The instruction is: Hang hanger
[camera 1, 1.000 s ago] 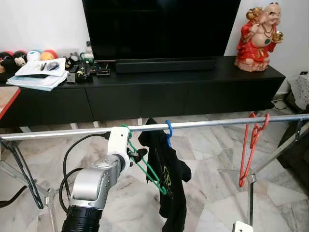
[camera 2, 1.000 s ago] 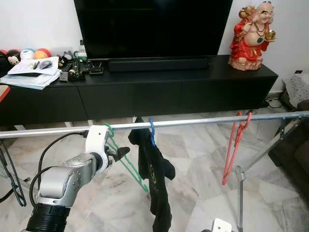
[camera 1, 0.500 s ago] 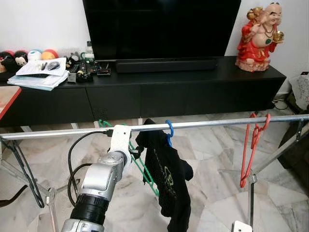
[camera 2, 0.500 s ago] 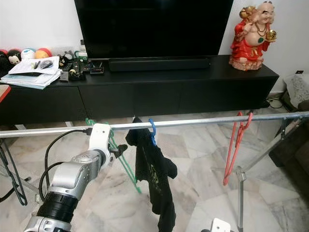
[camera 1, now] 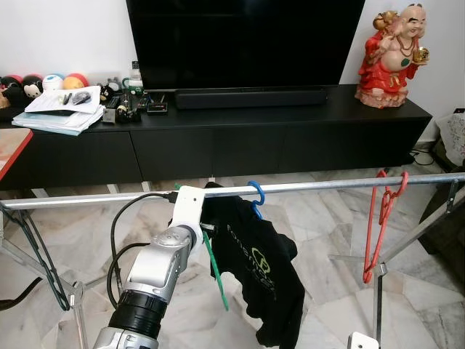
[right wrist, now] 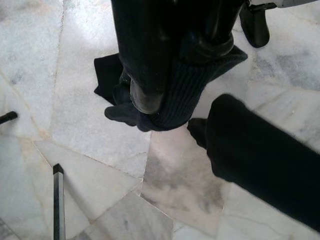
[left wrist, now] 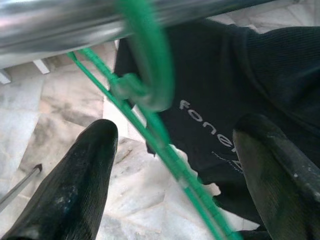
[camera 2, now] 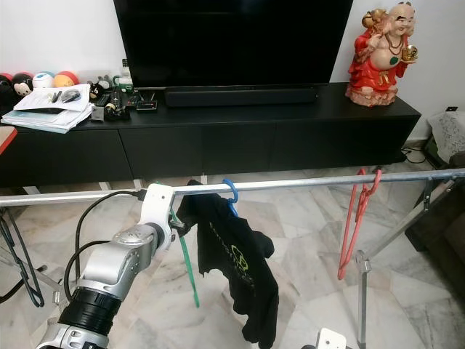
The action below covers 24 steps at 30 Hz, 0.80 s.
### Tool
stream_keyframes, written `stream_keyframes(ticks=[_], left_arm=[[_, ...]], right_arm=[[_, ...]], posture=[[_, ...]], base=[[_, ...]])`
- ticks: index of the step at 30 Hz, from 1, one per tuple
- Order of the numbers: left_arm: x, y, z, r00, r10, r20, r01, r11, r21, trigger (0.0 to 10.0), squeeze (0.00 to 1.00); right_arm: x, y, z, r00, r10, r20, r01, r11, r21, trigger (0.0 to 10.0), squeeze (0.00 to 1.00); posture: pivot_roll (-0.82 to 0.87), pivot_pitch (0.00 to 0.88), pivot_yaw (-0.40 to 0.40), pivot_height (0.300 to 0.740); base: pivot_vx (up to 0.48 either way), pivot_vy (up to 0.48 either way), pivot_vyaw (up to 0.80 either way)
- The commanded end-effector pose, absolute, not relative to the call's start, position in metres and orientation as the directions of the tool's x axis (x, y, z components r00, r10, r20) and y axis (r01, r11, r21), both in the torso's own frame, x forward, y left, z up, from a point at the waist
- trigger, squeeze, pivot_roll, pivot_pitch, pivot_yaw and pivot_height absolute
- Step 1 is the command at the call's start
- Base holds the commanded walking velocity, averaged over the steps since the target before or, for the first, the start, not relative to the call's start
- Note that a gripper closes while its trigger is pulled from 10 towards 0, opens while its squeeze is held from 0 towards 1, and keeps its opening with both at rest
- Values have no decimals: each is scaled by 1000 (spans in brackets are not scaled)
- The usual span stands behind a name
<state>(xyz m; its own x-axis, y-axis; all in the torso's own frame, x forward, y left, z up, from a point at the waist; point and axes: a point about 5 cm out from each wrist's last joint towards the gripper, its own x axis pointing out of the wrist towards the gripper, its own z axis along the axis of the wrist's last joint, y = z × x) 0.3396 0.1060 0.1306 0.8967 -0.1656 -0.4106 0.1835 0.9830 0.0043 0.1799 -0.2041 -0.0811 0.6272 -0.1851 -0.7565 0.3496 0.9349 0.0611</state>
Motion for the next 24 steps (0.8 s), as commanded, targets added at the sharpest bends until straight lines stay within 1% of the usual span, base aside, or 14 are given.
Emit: stream_keyframes(ticks=[1, 2, 3, 4, 5, 14, 24], left_arm=[[339, 103, 127, 892, -179, -414, 196, 981, -2, 10000, 0], [339, 103, 125, 892, -179, -416, 195, 981, -3, 10000, 0], [340, 104, 124, 892, -177, -416, 193, 981, -4, 8784, 0], [340, 104, 123, 893, -174, -415, 190, 982, -4, 3216, 0], [342, 105, 122, 894, -168, -414, 186, 983, 1, 0, 0], [345, 111, 117, 898, -143, -416, 169, 985, 25, 0, 0], [347, 110, 117, 908, -148, -392, 172, 985, 27, 0, 0]], right_arm=[[181, -203, -81, 629, -179, -756, 340, 938, 61, 10000, 0], [181, -203, -81, 630, -179, -756, 340, 938, 61, 10000, 0], [181, -203, -81, 630, -179, -756, 341, 938, 61, 10000, 0], [181, -203, -81, 629, -180, -756, 341, 938, 61, 10000, 0], [181, -203, -81, 629, -180, -756, 341, 938, 60, 10000, 0], [180, -203, -81, 627, -176, -759, 336, 940, 60, 10000, 0], [180, -203, -82, 626, -172, -760, 329, 943, 58, 10000, 0]], posture=[[80, 48, -36, 740], [80, 49, -36, 740], [79, 49, -37, 740], [79, 49, -37, 740], [79, 49, -37, 740], [77, 50, -38, 740], [78, 50, -40, 740]], base=[[0, 0, 0], [0, 0, 0], [0, 0, 0], [0, 0, 0], [0, 0, 0], [0, 0, 0], [0, 0, 0]])
